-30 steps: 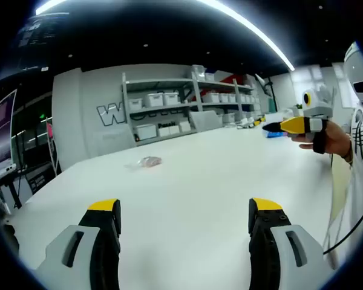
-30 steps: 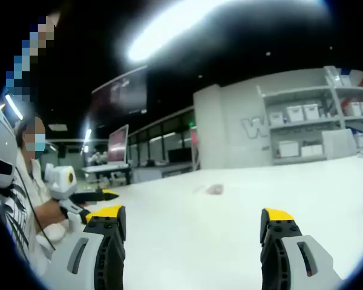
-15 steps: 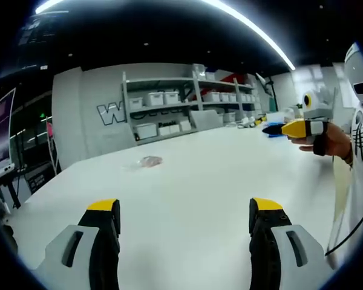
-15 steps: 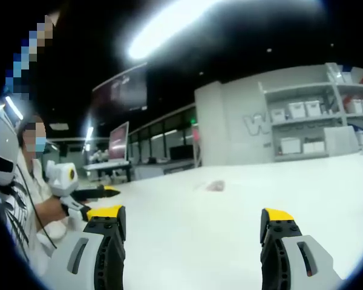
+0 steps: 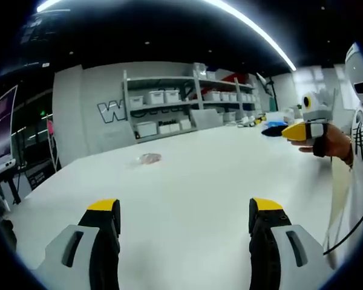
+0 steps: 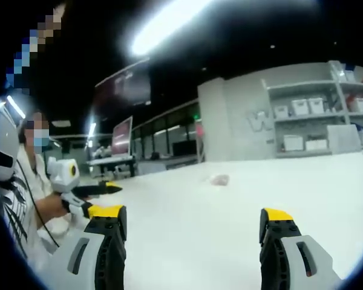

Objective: Open the resealable bag by pulling the two sides of the seal apart until the entire bag opening is separated and visibly accessible.

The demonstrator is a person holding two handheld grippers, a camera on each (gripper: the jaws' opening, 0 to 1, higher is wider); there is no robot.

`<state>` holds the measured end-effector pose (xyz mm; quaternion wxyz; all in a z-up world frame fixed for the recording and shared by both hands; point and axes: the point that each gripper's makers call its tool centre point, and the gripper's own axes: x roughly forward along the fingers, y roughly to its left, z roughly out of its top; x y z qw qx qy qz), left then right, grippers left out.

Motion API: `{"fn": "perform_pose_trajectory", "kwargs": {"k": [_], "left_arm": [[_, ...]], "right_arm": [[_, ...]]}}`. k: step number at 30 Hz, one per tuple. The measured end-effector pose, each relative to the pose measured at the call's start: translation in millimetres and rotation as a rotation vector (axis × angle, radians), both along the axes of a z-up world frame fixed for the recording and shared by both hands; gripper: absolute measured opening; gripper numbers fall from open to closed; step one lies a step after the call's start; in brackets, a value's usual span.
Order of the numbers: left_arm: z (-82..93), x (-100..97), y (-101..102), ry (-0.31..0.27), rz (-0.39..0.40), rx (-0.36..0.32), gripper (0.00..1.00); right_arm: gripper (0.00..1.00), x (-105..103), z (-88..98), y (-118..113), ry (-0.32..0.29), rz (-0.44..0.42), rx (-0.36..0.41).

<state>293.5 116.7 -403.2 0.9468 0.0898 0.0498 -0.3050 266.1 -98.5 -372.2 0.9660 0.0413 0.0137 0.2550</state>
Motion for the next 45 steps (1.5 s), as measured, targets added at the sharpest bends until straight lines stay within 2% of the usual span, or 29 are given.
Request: {"fn": "perform_pose_trajectory", "kwargs": {"k": [5,17,30,45], "left_arm": [[2.0,-2.9,-1.2,-0.009,-0.001,-0.006,0.86],[-4.6,-0.9,3.4,0.009,0.015,0.009,0.86],[-4.8,2.3,10.4,0.03,0.042,0.004,0.87],[-0.6,2.7,12.6,0.026,0.044,0.001,0.87]], "right_arm": [[0.88,-0.8,-0.3,4.0,0.001,0.018,-0.009],[0.87,2.9,-4.3,5.4,0.011,0.023,-0.041],[0.87,10.0,-8.6,-7.7,0.027,-0.011,-0.104],[0.87,11.7,-12.7,-1.6,0.045,0.009,-0.115]]}}
